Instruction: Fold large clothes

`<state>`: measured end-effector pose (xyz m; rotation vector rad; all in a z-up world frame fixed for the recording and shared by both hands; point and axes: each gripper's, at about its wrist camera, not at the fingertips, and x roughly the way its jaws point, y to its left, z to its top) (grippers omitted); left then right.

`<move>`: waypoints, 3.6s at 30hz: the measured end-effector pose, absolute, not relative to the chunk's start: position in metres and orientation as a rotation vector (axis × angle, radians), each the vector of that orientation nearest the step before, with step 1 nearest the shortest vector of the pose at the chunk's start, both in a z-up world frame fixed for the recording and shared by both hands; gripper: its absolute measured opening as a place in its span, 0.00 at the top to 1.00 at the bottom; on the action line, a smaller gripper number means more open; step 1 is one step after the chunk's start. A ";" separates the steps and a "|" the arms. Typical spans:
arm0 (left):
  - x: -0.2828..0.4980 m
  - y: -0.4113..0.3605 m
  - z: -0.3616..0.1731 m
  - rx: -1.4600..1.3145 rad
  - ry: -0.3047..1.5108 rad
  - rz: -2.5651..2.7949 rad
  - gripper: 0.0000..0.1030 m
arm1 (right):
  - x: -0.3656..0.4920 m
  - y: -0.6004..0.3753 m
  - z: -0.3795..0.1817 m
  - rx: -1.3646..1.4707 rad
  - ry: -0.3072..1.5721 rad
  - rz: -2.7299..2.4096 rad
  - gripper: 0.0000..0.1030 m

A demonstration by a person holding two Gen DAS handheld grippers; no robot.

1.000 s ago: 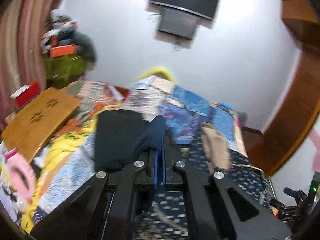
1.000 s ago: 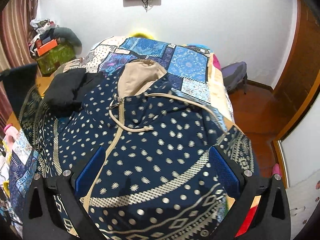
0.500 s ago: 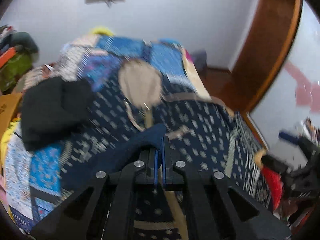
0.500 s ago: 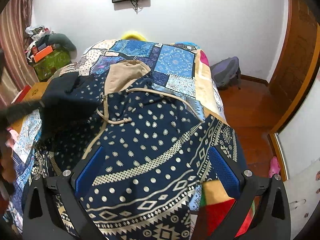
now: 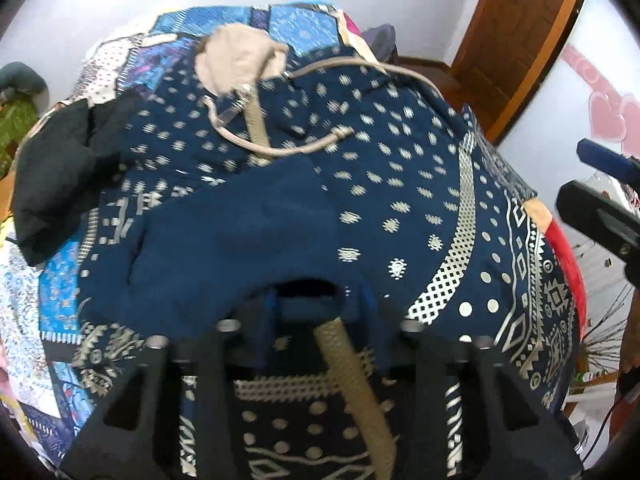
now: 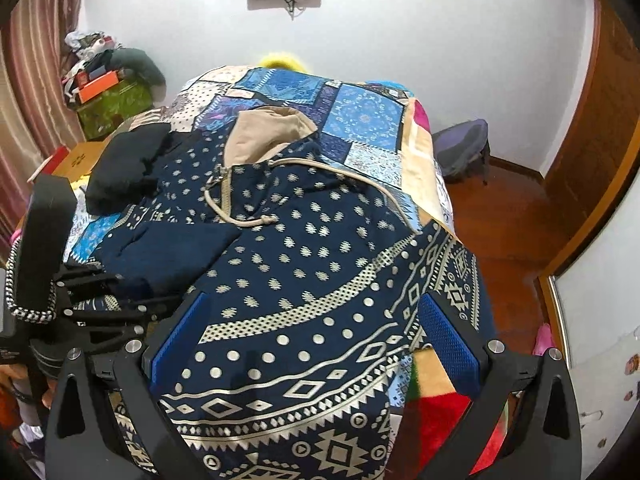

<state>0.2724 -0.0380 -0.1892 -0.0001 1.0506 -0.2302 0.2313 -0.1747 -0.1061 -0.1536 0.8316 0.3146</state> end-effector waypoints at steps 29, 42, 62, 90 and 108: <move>0.207 0.210 -0.150 -0.092 0.895 0.201 0.17 | 0.239 0.043 -0.138 -0.425 0.899 0.649 0.03; 0.213 0.197 -0.230 -0.184 1.073 0.089 0.17 | 0.254 0.101 -0.208 -0.528 1.086 0.724 0.55; 0.240 0.178 -0.249 -0.220 1.095 0.162 0.17 | 0.273 0.009 -0.101 -0.237 0.816 0.589 0.91; 0.241 0.186 -0.278 -0.274 1.119 0.310 0.10 | 0.267 -0.229 -0.160 0.183 1.035 0.207 0.91; 0.233 0.117 -0.183 -0.039 0.968 0.233 0.11 | 0.253 -0.288 -0.137 0.249 0.992 0.164 0.77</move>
